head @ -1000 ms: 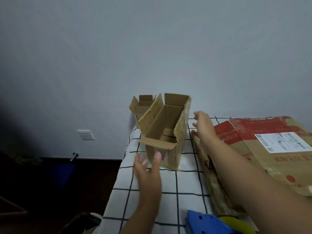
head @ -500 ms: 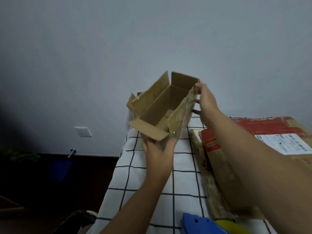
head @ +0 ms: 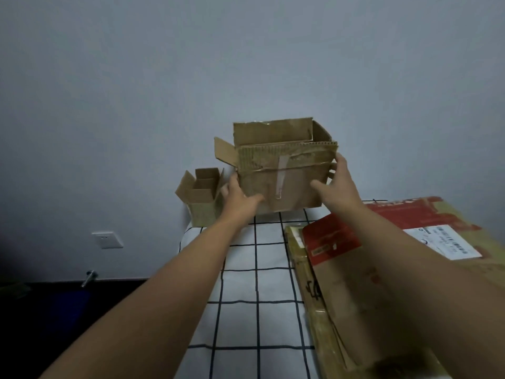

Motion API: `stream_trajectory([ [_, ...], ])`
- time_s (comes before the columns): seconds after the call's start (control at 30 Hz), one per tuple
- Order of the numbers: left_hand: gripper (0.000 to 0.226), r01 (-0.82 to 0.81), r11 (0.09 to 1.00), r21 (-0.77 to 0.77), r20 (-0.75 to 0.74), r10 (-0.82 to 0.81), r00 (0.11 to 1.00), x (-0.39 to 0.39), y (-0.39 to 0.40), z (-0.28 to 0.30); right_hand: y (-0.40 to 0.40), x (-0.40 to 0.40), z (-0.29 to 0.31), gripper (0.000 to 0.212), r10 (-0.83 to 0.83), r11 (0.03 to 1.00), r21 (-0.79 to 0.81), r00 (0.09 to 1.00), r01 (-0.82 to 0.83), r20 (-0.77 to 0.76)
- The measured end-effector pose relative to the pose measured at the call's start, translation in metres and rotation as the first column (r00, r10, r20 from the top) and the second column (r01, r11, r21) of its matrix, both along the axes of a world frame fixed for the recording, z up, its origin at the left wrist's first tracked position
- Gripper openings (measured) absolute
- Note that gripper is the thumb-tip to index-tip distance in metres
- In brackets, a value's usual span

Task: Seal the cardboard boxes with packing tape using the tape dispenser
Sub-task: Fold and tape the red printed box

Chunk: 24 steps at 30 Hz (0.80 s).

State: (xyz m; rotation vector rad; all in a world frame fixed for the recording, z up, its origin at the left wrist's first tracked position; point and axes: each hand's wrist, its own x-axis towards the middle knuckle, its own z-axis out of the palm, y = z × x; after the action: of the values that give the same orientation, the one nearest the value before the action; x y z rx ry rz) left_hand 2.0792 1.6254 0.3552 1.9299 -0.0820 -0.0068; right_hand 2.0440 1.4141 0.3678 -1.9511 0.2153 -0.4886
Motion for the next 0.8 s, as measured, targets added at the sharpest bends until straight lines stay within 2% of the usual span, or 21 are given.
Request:
stream_trajectory([
  [0.1,0.093,0.046,0.995,0.092,-0.009,-0.045,0.999,0.014,-0.002,-0.022,-0.003,0.005,-0.015,0.085,-0.023,0.970,-0.241,0.997,0.003,-0.080],
  [0.3,0.111,0.072,0.940,0.332,0.046,-0.093,0.995,0.023,0.009,-0.060,-0.002,0.011,-0.043,0.097,-0.019,0.842,-0.533,0.981,-0.089,-0.194],
  [0.43,0.108,0.020,0.893,0.450,0.121,-0.083,0.989,0.013,0.009,-0.074,0.000,0.018,-0.056,0.096,-0.133,0.800,-0.593,0.934,-0.096,-0.331],
  [0.53,0.100,0.031,0.863,0.503,0.120,-0.105,0.987,0.006,0.003,-0.083,0.004,0.021,-0.060,0.078,-0.268,0.679,-0.720,0.863,-0.147,-0.429],
  [0.6,0.097,0.050,0.842,0.538,0.081,-0.110,0.991,0.009,0.002,-0.082,0.009,0.024,-0.062,0.078,-0.285,0.618,-0.760,0.843,-0.203,-0.456],
  [0.7,0.091,0.062,0.791,0.609,0.041,-0.109,0.993,0.018,0.003,-0.076,0.016,0.031,-0.063,0.087,-0.267,0.614,-0.752,0.835,-0.237,-0.481],
  [0.8,0.085,0.071,0.733,0.677,0.015,-0.110,0.994,0.024,0.006,-0.075,0.025,0.036,-0.064,0.095,-0.240,0.661,-0.699,0.804,-0.274,-0.543],
])
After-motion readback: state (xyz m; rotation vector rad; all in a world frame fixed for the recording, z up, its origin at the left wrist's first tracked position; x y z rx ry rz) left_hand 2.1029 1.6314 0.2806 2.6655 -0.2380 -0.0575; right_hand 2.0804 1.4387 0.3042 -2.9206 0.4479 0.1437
